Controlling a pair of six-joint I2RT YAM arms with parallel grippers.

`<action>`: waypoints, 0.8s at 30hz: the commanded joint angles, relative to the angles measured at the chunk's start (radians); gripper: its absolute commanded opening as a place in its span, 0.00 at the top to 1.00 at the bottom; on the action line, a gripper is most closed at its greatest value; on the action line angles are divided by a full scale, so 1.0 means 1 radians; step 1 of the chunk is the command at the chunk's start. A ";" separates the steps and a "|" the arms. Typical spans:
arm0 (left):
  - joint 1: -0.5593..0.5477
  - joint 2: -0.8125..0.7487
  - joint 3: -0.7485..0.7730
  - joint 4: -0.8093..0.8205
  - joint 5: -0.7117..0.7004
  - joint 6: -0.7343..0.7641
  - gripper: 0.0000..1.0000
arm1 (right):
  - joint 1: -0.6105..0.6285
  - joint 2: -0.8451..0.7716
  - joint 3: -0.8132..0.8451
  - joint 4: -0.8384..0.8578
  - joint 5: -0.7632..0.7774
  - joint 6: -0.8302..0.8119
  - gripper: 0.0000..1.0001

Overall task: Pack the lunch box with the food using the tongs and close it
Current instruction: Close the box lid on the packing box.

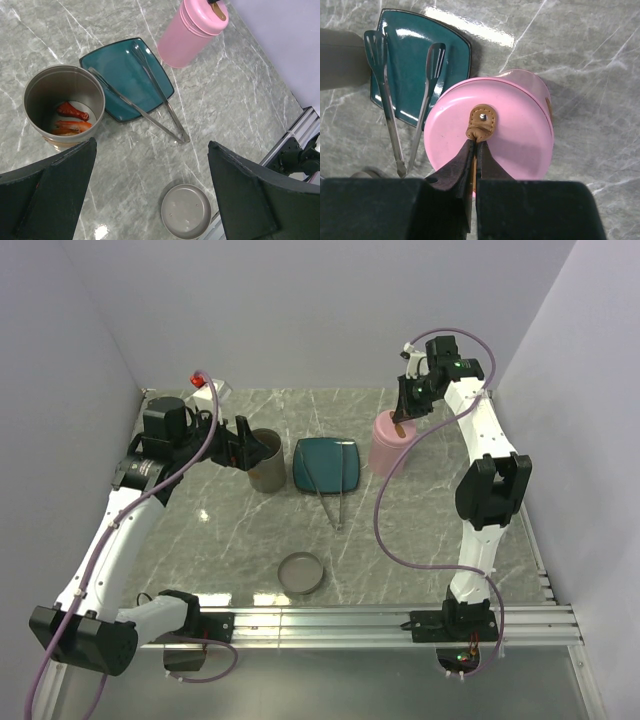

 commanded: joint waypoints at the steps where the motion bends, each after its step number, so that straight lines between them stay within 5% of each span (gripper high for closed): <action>1: 0.004 -0.001 0.001 0.035 0.024 -0.010 0.01 | -0.001 -0.018 0.035 -0.014 -0.009 0.002 1.00; 24: 0.009 -0.010 -0.026 0.043 0.028 -0.010 0.01 | 0.062 -0.024 0.075 -0.038 0.105 -0.077 1.00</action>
